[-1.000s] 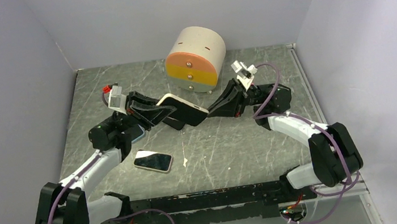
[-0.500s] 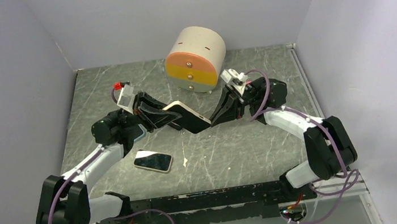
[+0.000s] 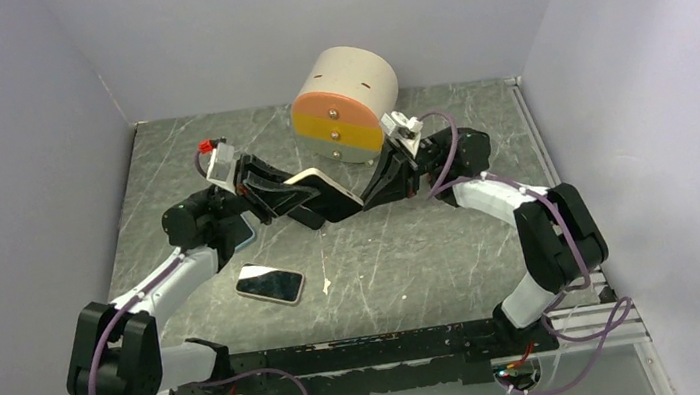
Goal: Take the phone out of the phone case
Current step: Remove the phone case from the phone.
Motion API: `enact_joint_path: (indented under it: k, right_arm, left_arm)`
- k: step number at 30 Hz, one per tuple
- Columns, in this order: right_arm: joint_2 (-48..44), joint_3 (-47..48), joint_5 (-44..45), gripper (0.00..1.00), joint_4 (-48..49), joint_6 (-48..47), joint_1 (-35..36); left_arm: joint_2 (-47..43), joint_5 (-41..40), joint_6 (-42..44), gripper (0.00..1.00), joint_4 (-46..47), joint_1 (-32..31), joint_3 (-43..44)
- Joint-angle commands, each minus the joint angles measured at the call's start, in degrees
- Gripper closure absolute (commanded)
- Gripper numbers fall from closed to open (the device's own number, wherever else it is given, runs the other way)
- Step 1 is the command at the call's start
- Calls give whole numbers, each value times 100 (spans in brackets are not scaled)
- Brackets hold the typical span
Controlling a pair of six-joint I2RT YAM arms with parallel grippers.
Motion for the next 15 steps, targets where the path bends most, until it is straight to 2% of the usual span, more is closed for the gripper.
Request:
enact_joint_path:
  k: [1,9,12,15]
  right_arm:
    - [264,478,7,100,1023,-372,11]
    - [80,91,715,100,991,-515,-48]
    - [-9,-70,881,100,723,-797,-27]
    - [-257,-254,1031,100,-294,-1620,16]
  left_arm:
    - [-74,323,-126,97,-490,-395,145]
    - [-1062,-1137,1920,98,-3802,-394,98]
    - [-1085,-1254,1916,98,-3992,-394,162]
    - [-851,-1017,1570,97,-3585,-395,193]
